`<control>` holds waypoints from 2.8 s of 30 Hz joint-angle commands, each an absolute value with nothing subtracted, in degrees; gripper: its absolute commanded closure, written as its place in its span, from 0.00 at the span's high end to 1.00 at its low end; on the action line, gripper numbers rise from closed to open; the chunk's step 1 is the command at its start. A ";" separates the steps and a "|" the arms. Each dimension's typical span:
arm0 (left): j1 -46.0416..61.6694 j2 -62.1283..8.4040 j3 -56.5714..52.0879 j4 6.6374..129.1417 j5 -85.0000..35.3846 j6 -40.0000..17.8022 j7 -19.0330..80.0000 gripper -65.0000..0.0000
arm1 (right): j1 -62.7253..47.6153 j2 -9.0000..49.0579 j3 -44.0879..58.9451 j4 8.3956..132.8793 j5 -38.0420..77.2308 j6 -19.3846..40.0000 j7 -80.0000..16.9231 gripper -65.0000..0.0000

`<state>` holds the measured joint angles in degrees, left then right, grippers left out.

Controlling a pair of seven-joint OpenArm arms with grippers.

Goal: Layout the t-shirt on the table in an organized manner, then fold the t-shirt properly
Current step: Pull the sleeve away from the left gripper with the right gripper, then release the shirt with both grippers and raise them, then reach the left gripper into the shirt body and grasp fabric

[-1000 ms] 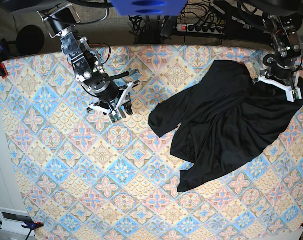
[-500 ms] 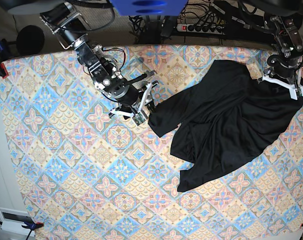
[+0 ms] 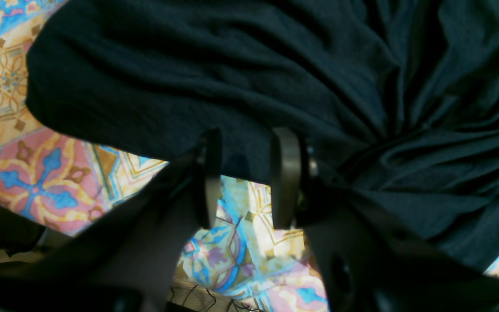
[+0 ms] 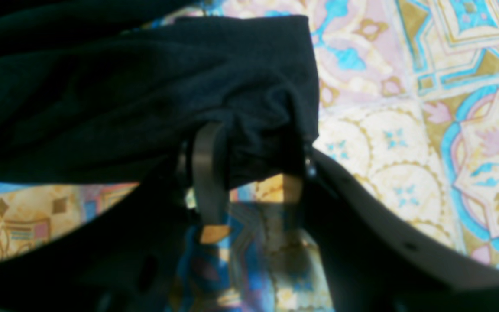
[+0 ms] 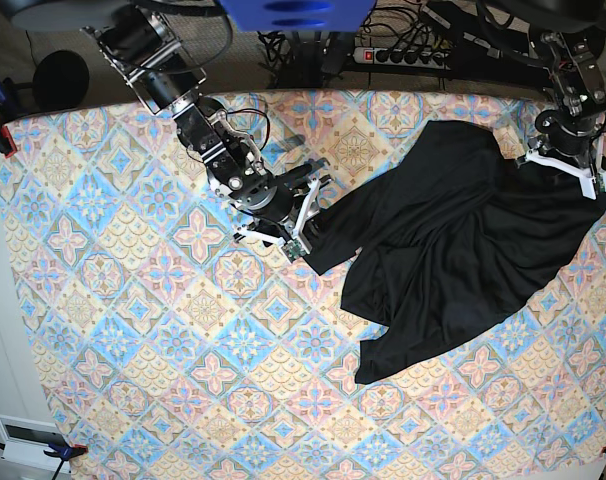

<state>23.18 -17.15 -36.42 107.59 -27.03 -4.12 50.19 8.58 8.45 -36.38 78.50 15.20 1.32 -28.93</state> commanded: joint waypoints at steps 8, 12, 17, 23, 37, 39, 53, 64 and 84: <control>22.90 -17.98 -36.70 108.44 -27.30 -4.09 48.84 0.30 | 9.36 9.01 -33.45 81.10 15.52 4.97 -31.25 0.01; 23.08 -18.07 -36.53 108.44 -27.30 -4.18 48.84 0.30 | 9.27 10.95 -25.45 83.38 15.52 4.97 -31.34 0.00; 23.16 -18.15 -36.44 108.44 -27.21 -5.14 49.01 0.30 | 13.93 14.29 -17.27 82.95 15.52 5.05 -31.34 0.00; 23.25 -18.24 -36.44 108.44 -26.77 -9.27 49.10 0.30 | 25.10 19.12 -14.64 75.47 15.52 5.05 -30.73 0.00; 27.12 -18.33 -36.35 108.79 -27.12 -9.27 49.19 0.30 | 50.42 21.85 -13.23 49.71 15.16 5.05 -23.16 0.00; 27.56 -18.33 -35.12 108.79 -27.03 -9.27 49.10 0.30 | 52.00 21.85 -11.38 47.78 15.16 5.05 -23.52 0.01; 26.86 -22.29 -24.57 108.53 -26.51 -8.84 49.10 0.30 | 34.51 21.76 -11.03 73.54 15.34 5.05 -38.20 0.30; 20.70 -21.93 -6.11 105.89 -7.34 -8.84 48.75 0.30 | 12.44 21.58 -10.59 92.97 15.43 5.05 -38.46 0.30; 14.73 -20.70 6.64 100.44 -3.56 -9.36 48.75 0.00 | -12.62 21.41 -7.87 111.43 15.43 5.05 -38.46 0.30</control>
